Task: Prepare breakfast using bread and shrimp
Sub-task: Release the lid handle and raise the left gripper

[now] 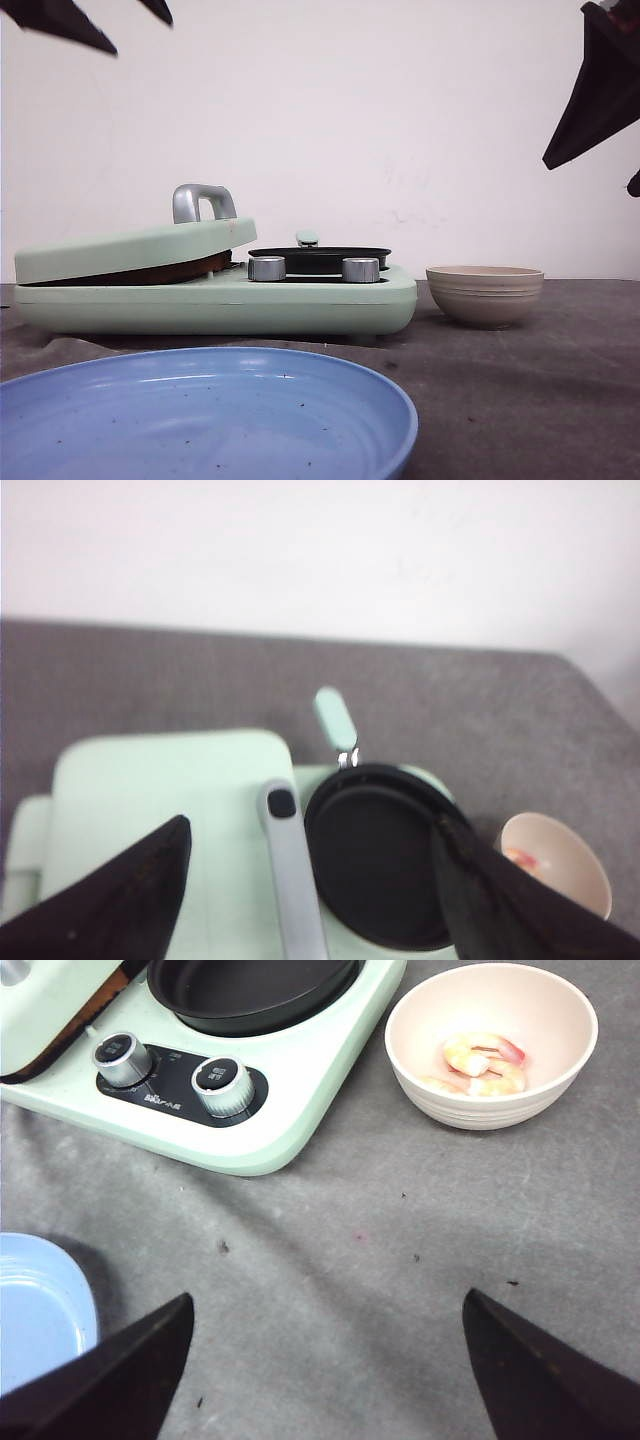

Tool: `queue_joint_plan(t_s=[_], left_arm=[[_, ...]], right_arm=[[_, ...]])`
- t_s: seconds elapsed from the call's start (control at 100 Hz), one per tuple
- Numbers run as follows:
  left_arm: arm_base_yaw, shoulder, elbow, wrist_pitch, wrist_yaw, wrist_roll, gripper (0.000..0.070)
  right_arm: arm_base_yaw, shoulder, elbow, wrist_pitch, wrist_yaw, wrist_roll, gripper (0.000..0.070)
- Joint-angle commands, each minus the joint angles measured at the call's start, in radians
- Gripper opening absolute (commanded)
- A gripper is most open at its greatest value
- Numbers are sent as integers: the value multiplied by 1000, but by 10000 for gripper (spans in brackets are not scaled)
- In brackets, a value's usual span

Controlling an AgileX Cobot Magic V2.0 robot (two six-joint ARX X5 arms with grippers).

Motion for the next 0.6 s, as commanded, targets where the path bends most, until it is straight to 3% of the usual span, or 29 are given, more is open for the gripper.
queue_joint_plan(t_s=[0.0,0.59], left_arm=[[0,-20,19,2,1,33,404],[0,-209,-37,-121,-18,111,400]], right_arm=[[5,4,5,22,0,11,521],[-47,16,124,36,-1,87,519]])
